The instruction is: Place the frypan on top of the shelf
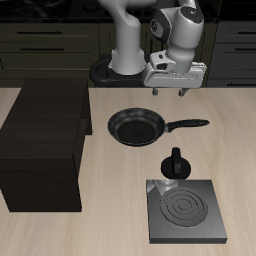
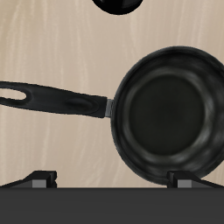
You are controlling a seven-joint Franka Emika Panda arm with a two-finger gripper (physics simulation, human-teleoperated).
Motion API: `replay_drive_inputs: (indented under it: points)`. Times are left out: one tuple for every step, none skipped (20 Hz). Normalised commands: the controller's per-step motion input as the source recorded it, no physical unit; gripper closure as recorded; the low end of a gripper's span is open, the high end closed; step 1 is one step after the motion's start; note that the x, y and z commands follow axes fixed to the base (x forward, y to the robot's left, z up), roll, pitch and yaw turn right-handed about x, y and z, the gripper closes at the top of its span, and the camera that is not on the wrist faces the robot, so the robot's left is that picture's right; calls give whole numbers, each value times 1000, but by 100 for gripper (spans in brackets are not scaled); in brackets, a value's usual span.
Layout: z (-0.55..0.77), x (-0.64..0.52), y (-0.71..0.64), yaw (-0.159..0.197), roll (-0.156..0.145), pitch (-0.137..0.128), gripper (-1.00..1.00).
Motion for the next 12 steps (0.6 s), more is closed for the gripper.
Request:
replay_drive_inputs:
  points:
    - [-112,61,-28,17,-15,2,-100]
    - [-536,89,-290,-58,-34,98,-100]
    - [-306,19,-78,-37,-13,60,-100]
    - [-446,-13,-72,-24,11,70,-100]
    - [-519,-40,-74,-47,37,66,-100]
    - [-355,-13,9,-8,-8,47,-100]
    - [13,13,93,0,0,0,-100]
    - [-182,-35,35,-30,9,15,-100]
    - [-280,-27,-22,-19,1,11,-100]
    - [-288,-26,-39,-49,7,35,-100]
    - [-351,-33,49,-58,39,28,-100]
    - [-256,-22,-34,26,-29,19,-100]
